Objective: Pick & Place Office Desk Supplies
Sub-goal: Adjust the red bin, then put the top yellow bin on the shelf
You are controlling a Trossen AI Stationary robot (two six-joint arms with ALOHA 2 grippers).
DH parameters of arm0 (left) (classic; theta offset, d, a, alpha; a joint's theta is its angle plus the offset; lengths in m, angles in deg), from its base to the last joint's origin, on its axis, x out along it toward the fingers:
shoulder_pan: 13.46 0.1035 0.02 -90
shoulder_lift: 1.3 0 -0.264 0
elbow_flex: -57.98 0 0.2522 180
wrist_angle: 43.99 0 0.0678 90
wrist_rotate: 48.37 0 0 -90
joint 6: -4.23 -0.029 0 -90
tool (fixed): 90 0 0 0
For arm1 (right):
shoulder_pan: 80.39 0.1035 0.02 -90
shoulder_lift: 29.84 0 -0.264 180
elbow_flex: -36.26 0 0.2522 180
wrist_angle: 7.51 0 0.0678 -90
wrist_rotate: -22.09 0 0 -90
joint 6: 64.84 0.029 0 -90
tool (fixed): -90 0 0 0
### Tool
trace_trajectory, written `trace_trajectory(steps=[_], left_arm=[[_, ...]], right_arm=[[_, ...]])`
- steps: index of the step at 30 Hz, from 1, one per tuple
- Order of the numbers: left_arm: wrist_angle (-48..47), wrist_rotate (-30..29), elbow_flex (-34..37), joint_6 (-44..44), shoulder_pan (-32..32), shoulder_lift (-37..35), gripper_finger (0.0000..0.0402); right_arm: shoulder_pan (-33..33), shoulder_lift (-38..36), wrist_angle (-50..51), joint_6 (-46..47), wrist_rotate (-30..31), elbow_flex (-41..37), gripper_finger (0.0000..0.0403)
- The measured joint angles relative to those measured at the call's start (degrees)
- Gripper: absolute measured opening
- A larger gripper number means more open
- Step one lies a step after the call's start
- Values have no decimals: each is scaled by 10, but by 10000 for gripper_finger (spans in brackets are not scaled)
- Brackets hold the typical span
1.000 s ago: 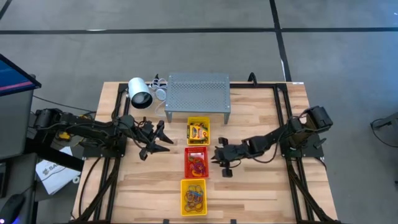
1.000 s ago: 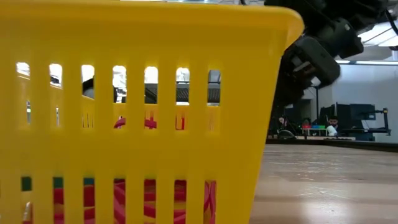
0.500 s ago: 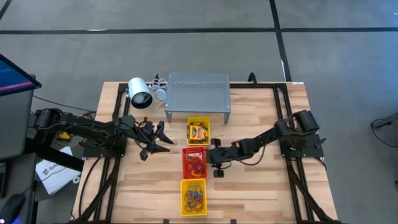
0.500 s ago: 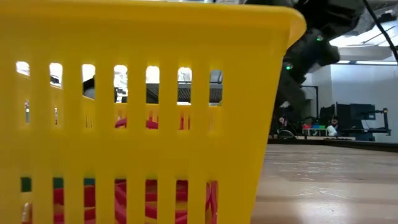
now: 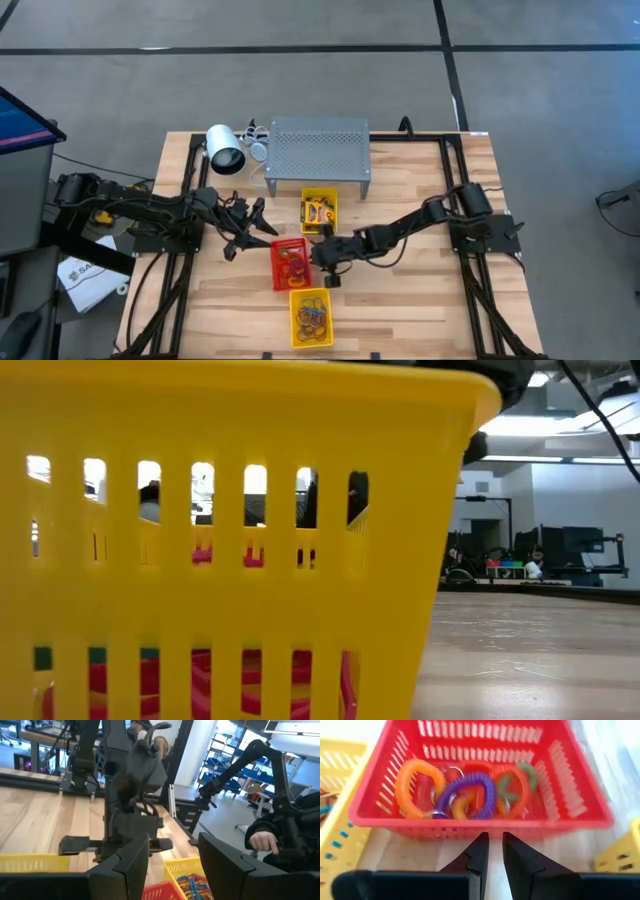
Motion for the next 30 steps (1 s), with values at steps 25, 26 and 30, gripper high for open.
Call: trace_trajectory(steps=[25, 26, 30], left_arm=[[-11, 0, 0, -2, 0, 0, 167], [-11, 0, 0, -4, 0, 0, 167], [-10, 0, 0, -5, 0, 0, 167]], right_arm=[[-29, -111, 155, 19, -2, 6, 127], [-33, -110, 158, 19, -1, 6, 142], [-46, -106, 172, 18, -1, 6, 198]])
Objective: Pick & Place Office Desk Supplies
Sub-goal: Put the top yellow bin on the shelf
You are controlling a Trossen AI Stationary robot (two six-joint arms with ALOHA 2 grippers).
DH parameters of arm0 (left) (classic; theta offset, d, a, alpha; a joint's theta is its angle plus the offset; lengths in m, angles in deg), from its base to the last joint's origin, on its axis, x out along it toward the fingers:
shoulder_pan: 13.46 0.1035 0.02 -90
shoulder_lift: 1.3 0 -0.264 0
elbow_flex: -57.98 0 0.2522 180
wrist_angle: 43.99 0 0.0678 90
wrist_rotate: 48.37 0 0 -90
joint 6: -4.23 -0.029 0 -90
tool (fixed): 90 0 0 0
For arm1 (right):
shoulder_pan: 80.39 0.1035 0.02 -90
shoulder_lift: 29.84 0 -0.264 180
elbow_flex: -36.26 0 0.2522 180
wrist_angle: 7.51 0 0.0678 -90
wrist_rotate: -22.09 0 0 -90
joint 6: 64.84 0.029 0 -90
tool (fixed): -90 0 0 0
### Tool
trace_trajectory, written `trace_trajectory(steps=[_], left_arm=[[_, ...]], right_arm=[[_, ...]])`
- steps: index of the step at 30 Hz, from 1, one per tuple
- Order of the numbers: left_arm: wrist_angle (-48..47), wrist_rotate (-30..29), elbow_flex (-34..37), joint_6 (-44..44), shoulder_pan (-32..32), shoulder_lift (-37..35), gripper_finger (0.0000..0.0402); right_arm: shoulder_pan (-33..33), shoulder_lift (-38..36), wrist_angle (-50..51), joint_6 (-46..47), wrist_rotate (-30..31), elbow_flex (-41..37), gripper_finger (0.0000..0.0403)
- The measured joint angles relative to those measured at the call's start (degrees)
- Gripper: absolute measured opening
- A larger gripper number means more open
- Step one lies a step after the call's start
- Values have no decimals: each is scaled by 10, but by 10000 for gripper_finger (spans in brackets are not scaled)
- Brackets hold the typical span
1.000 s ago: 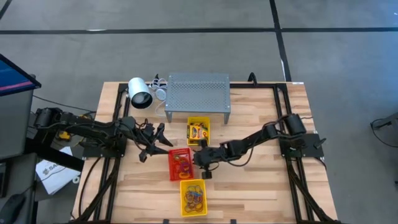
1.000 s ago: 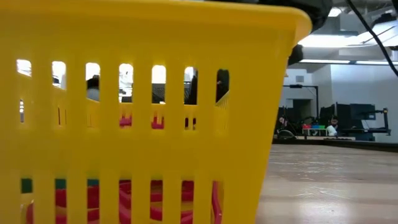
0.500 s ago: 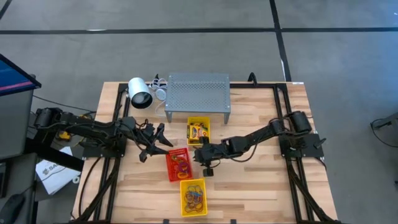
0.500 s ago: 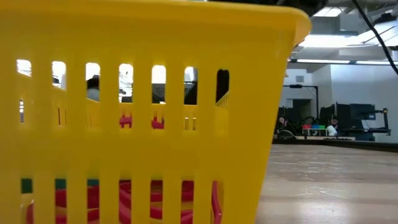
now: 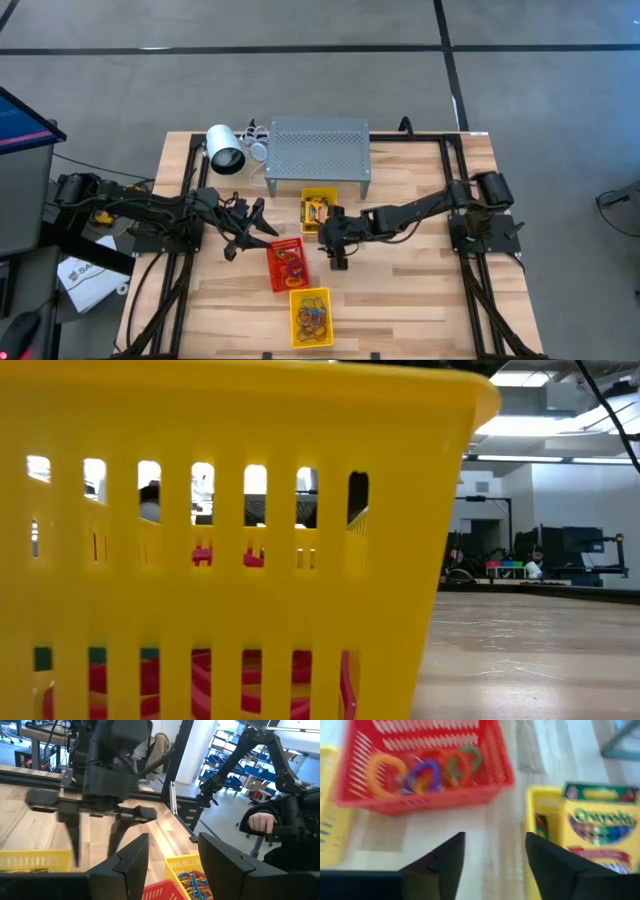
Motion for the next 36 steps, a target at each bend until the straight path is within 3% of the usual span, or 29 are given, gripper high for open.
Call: trace_trajectory(steps=[7, 23, 36], left_arm=[[0, 0, 0, 0, 0, 0, 167], [0, 0, 0, -1, 0, 0, 167], [0, 0, 0, -1, 0, 0, 167]], right_arm=[[-17, 2, 15, -5, 7, 0, 241], [-25, 10, 11, -34, 23, 0, 197], [-36, 39, -10, -35, 22, 1, 189]])
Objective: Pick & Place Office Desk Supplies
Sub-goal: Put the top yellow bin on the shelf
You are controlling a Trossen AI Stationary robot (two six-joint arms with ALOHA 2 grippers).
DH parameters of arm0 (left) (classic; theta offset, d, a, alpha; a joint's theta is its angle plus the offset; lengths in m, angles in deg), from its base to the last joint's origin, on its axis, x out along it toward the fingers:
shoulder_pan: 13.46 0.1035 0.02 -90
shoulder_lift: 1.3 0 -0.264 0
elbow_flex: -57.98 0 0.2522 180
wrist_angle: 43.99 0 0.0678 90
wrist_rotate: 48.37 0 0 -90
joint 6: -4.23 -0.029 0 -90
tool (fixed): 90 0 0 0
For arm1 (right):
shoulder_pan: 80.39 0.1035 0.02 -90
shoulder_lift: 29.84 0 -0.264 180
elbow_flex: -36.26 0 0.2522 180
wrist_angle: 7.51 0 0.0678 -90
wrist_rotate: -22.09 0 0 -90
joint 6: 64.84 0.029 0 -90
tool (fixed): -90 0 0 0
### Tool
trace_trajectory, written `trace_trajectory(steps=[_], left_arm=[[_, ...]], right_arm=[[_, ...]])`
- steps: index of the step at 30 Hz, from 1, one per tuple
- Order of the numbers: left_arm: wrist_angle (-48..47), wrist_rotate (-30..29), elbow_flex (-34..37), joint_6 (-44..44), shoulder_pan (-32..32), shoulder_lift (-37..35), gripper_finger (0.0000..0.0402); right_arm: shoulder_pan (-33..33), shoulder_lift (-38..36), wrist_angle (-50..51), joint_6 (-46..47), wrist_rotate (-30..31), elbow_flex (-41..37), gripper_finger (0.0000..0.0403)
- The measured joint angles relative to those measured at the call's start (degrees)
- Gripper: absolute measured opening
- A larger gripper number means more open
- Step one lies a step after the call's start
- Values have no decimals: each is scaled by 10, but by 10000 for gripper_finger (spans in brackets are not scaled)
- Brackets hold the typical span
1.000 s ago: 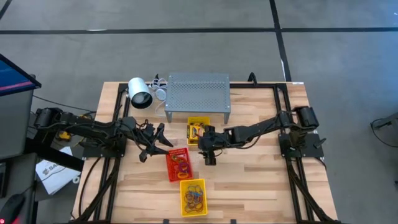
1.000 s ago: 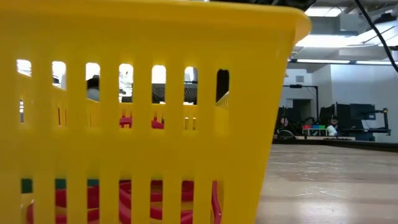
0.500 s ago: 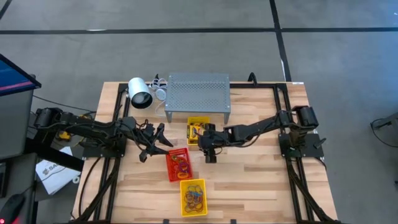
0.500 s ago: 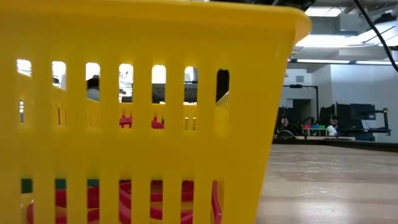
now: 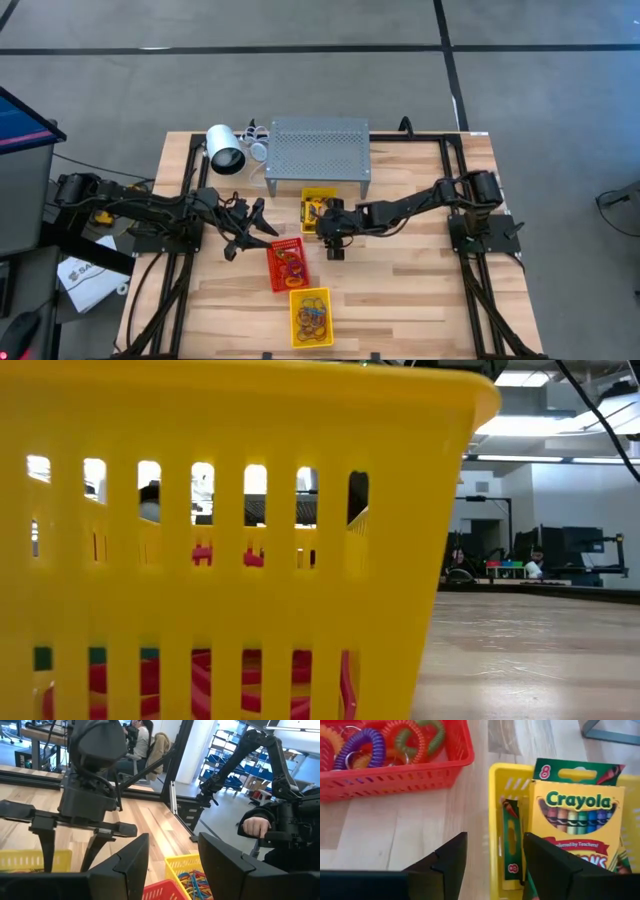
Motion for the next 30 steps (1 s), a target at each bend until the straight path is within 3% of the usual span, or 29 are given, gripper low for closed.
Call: trace_trajectory(steps=[15, 30], left_arm=[[-1, 0, 0, 0, 0, 0, 167], [-1, 0, 0, 0, 0, 0, 167]], right_arm=[[-1, 0, 0, 0, -4, 0, 130], [-6, 0, 11, 5, -4, 0, 110]])
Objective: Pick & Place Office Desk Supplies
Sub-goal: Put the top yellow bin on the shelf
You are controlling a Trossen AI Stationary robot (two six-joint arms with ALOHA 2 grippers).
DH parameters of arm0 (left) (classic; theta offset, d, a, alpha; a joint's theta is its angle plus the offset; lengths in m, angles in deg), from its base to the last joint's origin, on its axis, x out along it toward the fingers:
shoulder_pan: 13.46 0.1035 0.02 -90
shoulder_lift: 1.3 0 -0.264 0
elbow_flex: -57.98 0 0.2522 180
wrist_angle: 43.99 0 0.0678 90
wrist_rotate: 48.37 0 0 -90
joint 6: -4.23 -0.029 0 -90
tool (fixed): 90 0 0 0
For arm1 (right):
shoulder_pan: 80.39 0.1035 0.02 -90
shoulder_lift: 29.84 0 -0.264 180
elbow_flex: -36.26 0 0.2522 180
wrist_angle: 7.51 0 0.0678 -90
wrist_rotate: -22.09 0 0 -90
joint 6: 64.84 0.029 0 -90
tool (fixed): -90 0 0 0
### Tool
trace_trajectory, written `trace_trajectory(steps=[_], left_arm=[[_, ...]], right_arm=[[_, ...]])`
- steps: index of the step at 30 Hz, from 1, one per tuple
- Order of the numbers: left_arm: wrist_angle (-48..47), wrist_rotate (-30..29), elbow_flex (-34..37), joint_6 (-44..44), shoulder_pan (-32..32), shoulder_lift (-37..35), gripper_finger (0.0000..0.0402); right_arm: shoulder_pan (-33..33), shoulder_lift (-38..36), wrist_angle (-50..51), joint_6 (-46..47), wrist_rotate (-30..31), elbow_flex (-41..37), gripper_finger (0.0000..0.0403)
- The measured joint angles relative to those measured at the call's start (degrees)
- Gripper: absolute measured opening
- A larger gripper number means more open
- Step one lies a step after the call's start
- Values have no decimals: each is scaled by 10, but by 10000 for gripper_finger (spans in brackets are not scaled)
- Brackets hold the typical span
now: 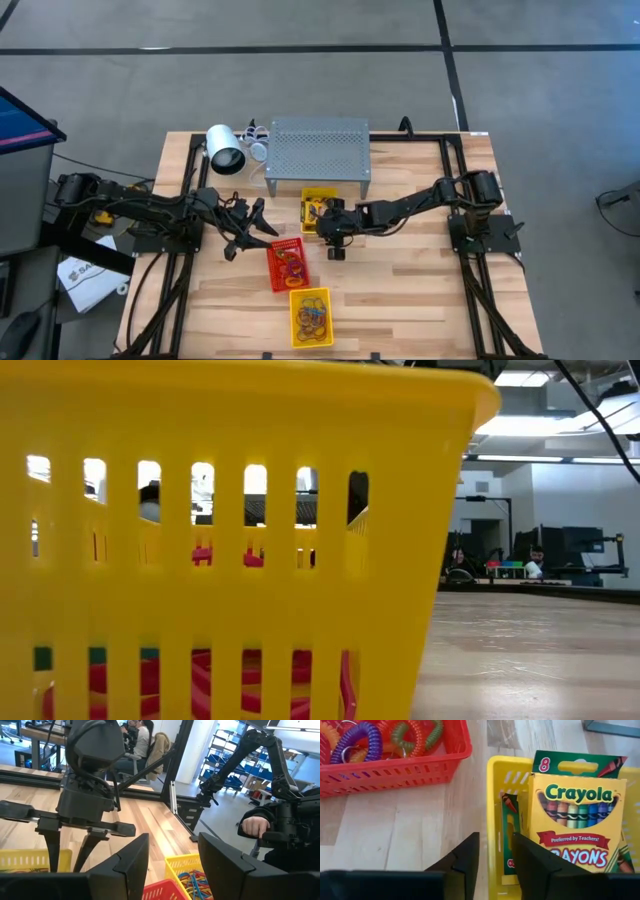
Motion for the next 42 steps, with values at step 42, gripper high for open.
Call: trace_trajectory(steps=[42], left_arm=[[0, 0, 0, 1, 0, 0, 167]], right_arm=[[38, -6, 30, 32, 1, 0, 4]])
